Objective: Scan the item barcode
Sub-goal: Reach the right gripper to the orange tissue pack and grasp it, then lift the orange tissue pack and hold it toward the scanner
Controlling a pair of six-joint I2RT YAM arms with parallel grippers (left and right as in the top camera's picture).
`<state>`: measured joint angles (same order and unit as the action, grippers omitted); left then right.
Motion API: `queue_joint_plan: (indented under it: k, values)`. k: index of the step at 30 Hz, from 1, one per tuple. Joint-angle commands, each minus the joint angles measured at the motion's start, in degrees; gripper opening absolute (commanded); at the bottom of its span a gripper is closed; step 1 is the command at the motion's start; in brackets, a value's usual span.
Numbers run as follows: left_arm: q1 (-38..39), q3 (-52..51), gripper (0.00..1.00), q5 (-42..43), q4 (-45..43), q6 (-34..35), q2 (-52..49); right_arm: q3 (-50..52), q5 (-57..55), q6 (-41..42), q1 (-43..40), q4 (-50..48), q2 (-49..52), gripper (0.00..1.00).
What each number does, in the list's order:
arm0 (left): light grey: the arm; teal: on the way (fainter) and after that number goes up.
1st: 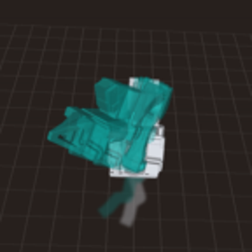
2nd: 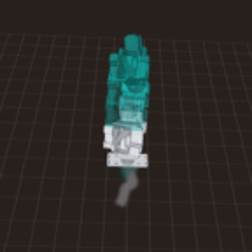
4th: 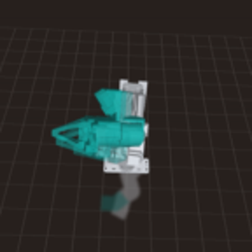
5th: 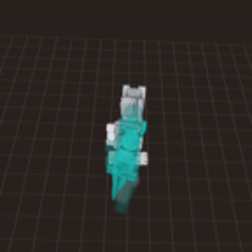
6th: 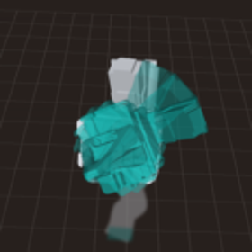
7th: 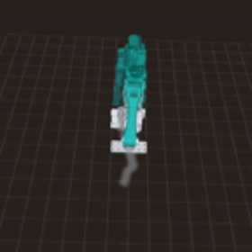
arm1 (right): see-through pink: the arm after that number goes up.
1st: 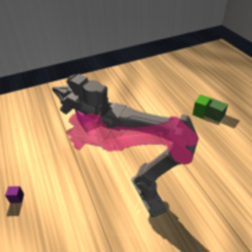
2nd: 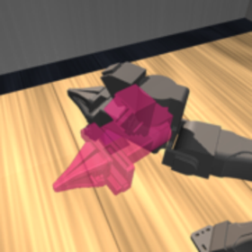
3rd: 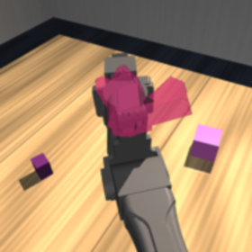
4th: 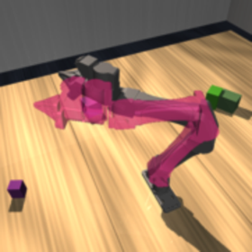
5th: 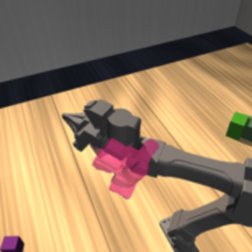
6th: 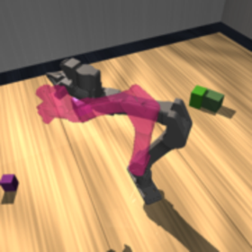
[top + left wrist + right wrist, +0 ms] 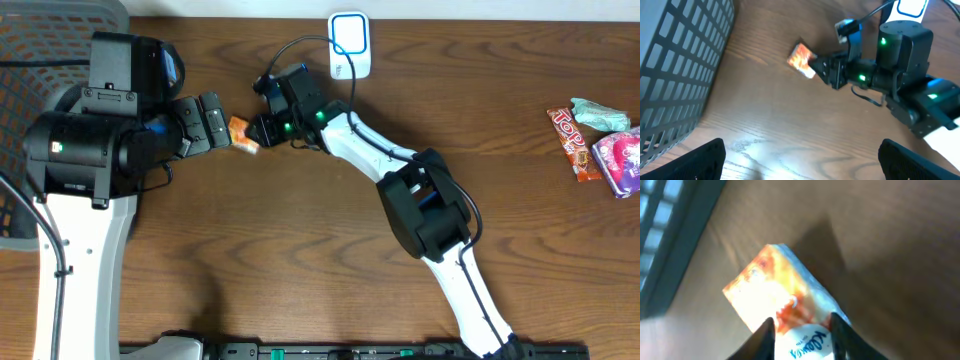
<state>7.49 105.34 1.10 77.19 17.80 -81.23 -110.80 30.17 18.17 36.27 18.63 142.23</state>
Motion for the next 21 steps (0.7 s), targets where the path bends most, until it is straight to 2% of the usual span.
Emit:
queue_joint_plan:
  k: [1, 5, 10, 15, 21]
  values:
    - [-0.24, 0.31, 0.98, -0.72, 0.15, 0.04, -0.04, 0.63, 5.55, -6.14, 0.61, 7.89, -2.58, 0.28]
    - [-0.24, 0.31, 0.98, -0.72, 0.15, 0.04, -0.04, 0.63, 2.80, -7.98, 1.25, 13.44, -7.89, 0.29]
    - [-0.24, 0.31, 0.98, -0.72, 0.15, 0.04, -0.04, 0.63, -10.84, -8.07, 1.70, 13.00, -13.16, 0.44]
    - [-0.24, 0.31, 0.98, -0.72, 0.15, 0.04, -0.04, 0.66, -11.67, -16.28, 1.60, 8.83, -12.00, 0.68]
    - [-0.24, 0.31, 0.98, -0.72, 0.15, 0.04, -0.04, 0.66, -5.33, -16.50, 1.95, 1.53, -5.05, 0.69]
